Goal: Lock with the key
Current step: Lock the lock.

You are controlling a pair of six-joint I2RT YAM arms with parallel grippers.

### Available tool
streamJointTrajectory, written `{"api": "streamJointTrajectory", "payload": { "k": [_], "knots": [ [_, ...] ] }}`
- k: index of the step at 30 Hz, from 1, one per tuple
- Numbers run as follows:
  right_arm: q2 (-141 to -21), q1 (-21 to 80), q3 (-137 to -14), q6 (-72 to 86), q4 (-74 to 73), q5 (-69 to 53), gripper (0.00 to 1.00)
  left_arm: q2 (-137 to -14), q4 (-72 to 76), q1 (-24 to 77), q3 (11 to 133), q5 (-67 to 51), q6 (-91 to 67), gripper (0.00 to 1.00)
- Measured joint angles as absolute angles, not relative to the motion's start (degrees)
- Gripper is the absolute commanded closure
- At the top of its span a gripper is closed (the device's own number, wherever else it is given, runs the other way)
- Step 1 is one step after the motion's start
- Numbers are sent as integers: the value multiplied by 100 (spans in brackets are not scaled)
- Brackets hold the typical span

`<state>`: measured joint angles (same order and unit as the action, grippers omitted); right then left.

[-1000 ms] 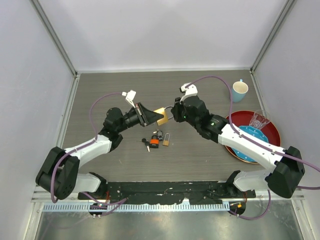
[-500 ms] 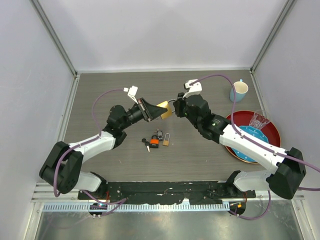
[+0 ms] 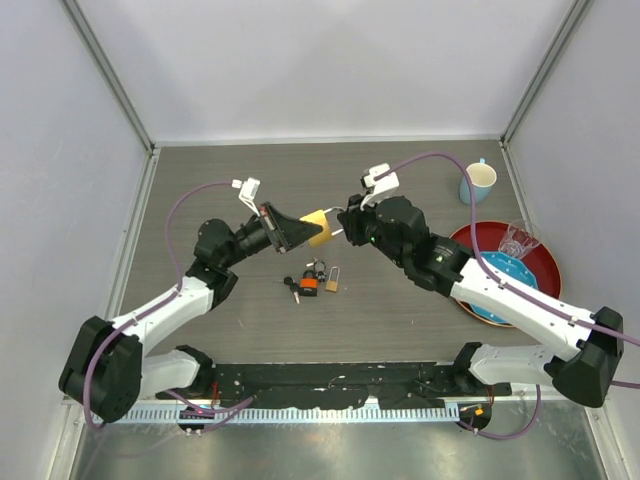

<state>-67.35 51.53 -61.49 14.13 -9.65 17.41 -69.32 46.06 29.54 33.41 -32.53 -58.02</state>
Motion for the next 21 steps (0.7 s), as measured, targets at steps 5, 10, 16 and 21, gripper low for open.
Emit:
{"api": "streamJointTrajectory", "payload": {
  "k": [5, 10, 16, 21],
  "knots": [
    [-6923, 5205, -6099, 1664, -932, 1332, 72, -6681, 4606, 2429, 3033, -3879, -5933, 100],
    [-7054, 5175, -5789, 2034, -666, 784, 53, -6539, 4331, 1968, 2834, -4372, -5983, 100],
    [-7030, 4862, -5142, 2626, 213, -519, 26, -6495, 4139, 1603, 2663, -4563, -6066, 100],
    [-6755, 4705, -4672, 3057, 845, -1288, 14, -6508, 4147, 1372, 2469, -4298, -6195, 100]
  ]
}}
